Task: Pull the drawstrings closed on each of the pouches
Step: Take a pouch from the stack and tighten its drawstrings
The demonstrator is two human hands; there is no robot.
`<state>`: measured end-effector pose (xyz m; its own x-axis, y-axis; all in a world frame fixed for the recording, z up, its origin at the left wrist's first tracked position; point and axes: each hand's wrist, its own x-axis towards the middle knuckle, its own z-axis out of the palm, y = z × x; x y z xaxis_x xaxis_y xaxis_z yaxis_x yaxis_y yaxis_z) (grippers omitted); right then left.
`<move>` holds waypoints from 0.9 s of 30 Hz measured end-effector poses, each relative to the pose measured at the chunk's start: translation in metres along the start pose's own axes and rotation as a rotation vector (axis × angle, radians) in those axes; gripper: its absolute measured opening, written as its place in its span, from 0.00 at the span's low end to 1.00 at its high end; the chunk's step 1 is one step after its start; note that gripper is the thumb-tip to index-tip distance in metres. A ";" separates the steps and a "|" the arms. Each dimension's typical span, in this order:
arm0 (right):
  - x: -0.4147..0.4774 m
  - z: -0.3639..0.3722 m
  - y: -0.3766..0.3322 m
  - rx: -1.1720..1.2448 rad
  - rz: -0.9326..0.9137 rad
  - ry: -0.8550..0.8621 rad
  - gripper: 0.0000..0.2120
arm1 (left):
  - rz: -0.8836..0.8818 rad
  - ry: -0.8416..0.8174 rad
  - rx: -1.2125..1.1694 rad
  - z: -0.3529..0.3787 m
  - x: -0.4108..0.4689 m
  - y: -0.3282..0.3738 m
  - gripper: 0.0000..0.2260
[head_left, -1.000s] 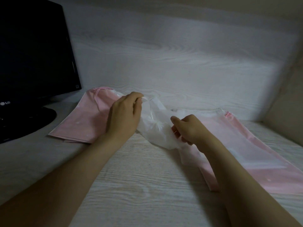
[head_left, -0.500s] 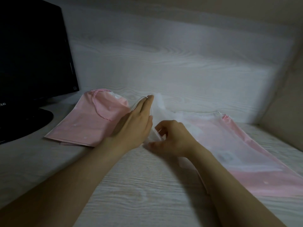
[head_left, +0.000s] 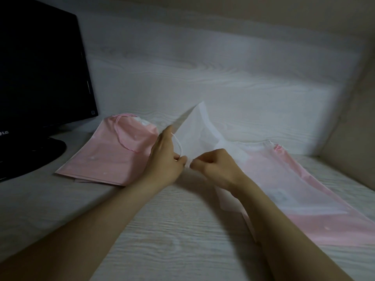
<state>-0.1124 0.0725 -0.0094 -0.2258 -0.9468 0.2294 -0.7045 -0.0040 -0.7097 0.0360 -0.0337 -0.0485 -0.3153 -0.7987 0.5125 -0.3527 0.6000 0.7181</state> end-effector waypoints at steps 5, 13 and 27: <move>0.000 0.002 0.002 0.171 0.088 0.074 0.22 | 0.008 -0.005 -0.149 -0.002 -0.005 0.007 0.41; 0.003 0.005 0.001 0.416 0.181 0.084 0.08 | -0.071 -0.006 -0.492 -0.006 -0.006 0.017 0.35; 0.006 -0.007 -0.005 1.247 0.090 -0.078 0.16 | 0.074 -0.234 -0.396 -0.011 -0.014 0.025 0.37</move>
<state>-0.1148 0.0695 0.0003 -0.1694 -0.9759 0.1379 0.4373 -0.1998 -0.8768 0.0413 -0.0077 -0.0328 -0.5335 -0.6951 0.4819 0.0279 0.5550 0.8314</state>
